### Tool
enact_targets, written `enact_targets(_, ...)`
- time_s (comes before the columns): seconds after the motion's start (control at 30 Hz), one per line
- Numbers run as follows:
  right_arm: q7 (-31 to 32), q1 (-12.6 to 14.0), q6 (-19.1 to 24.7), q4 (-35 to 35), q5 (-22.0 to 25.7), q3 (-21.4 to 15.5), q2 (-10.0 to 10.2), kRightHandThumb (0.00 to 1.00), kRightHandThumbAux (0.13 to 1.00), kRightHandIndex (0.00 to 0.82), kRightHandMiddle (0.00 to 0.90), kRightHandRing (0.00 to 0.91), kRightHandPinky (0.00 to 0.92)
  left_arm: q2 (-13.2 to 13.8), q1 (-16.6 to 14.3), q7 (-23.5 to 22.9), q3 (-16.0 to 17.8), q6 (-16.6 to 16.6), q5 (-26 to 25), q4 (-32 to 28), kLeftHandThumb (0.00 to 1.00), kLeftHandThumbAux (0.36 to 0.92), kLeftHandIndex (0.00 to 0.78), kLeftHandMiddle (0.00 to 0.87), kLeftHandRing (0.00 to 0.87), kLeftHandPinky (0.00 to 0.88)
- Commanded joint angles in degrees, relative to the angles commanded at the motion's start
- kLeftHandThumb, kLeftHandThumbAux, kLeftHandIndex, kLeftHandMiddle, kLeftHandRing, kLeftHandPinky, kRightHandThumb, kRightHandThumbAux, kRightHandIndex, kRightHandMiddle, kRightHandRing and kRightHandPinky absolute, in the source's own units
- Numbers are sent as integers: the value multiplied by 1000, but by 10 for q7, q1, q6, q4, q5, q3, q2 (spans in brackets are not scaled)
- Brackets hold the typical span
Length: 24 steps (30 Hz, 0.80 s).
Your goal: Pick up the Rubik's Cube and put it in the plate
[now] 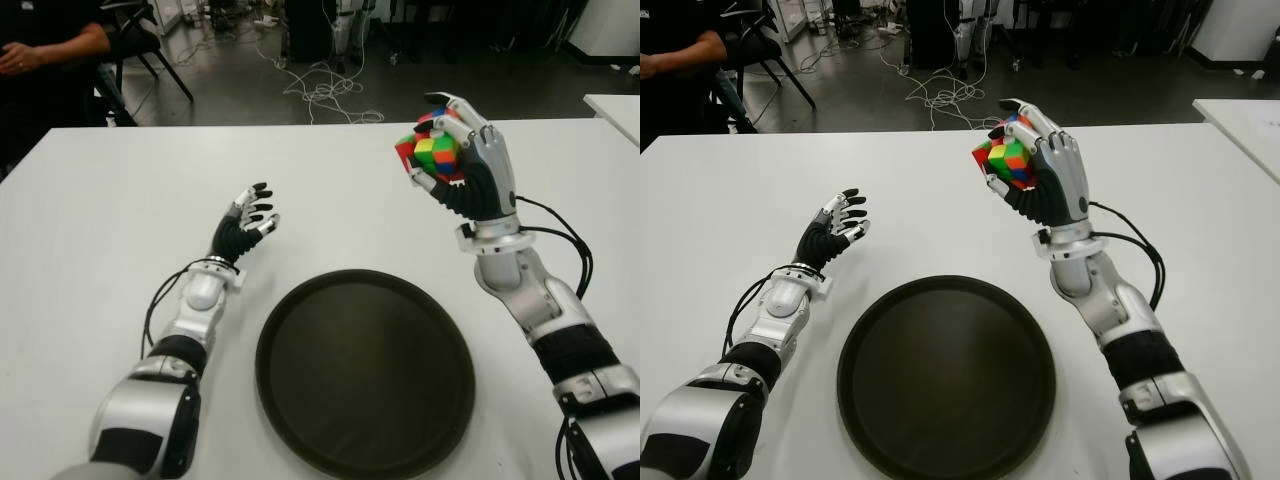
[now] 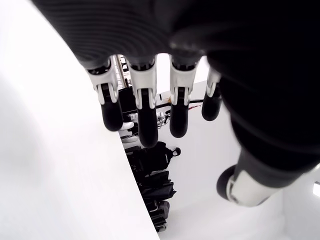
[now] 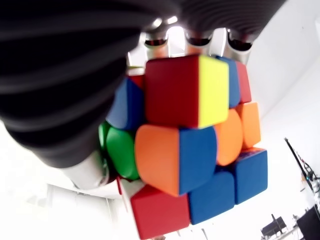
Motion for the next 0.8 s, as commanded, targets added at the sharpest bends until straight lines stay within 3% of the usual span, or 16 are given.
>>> enact_targets(0.17,21,12,-18,11,11,7,8,689,739,407,493,514,554,2,-1,5,-3,4,5,0,65,662,111,159,179,185)
enact_targets(0.3,103,55,-20,-4,41,39,15,690,739,411,503,514,557,4,-2,8,-4,6,6,2,65,657,111,160,180,195)
enact_targets(0.37,164,71,1,-42,64,48,8,691,738,415,513,529,566,4,-3,9,-4,7,7,2,71,658,114,163,183,201)
enact_targets(0.5,304,80,19,-87,118,74,-17,693,736,422,546,575,607,6,-4,10,-5,8,8,4,82,665,117,165,183,195)
enact_targets(0.63,481,68,-13,-106,208,105,-87,698,729,429,600,616,622,6,-3,7,-3,2,5,3,82,668,112,165,185,198)
enact_targets(0.8,610,58,6,-122,307,113,-110,694,730,430,649,650,629,4,-1,3,0,-3,0,0,60,674,111,162,180,186)
